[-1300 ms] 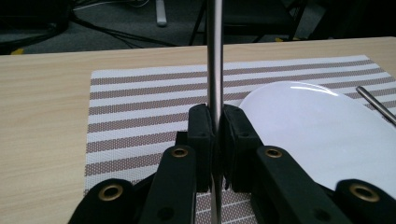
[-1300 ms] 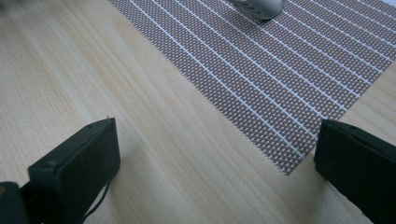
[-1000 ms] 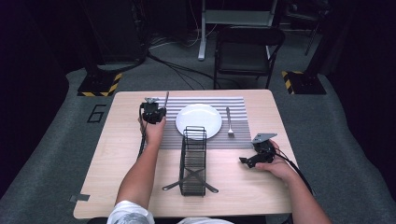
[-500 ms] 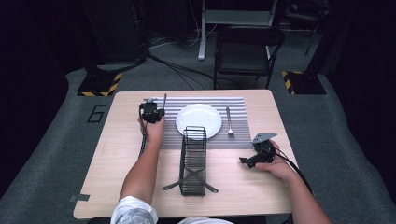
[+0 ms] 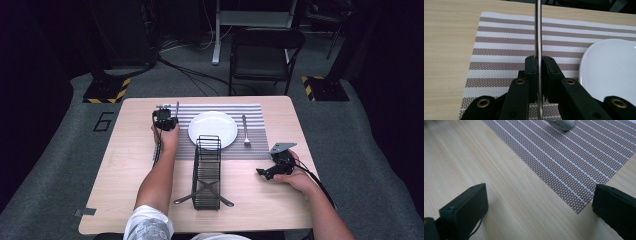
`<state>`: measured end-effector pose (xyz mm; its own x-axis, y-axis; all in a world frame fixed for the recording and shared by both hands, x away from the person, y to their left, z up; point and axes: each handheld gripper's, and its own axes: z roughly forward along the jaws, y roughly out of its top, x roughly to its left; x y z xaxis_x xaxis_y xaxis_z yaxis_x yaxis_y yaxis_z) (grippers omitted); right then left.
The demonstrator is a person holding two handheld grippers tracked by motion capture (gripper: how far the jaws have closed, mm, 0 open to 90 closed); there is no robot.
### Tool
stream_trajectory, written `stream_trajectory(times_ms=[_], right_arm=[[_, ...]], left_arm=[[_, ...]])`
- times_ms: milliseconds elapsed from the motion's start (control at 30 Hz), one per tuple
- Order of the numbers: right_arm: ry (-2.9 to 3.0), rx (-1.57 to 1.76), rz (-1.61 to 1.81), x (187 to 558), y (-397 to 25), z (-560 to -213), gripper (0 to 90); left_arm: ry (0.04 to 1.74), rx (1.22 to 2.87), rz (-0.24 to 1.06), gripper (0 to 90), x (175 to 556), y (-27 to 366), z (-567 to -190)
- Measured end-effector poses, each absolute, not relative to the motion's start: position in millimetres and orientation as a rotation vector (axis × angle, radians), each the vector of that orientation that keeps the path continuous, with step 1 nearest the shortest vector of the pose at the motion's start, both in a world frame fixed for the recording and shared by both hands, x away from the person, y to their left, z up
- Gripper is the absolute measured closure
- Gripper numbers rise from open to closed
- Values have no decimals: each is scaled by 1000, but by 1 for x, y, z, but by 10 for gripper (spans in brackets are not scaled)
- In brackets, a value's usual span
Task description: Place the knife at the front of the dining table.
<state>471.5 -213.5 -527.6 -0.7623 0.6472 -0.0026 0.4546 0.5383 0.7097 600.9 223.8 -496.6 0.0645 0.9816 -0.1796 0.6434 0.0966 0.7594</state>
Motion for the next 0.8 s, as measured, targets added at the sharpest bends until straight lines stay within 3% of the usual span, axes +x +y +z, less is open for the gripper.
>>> stream_trajectory(times_ms=[800], right_arm=[[2512, 921, 1046, 472, -213, -528, 0]], left_arm=[[1723, 1608, 568, 821, 606, 226, -516]])
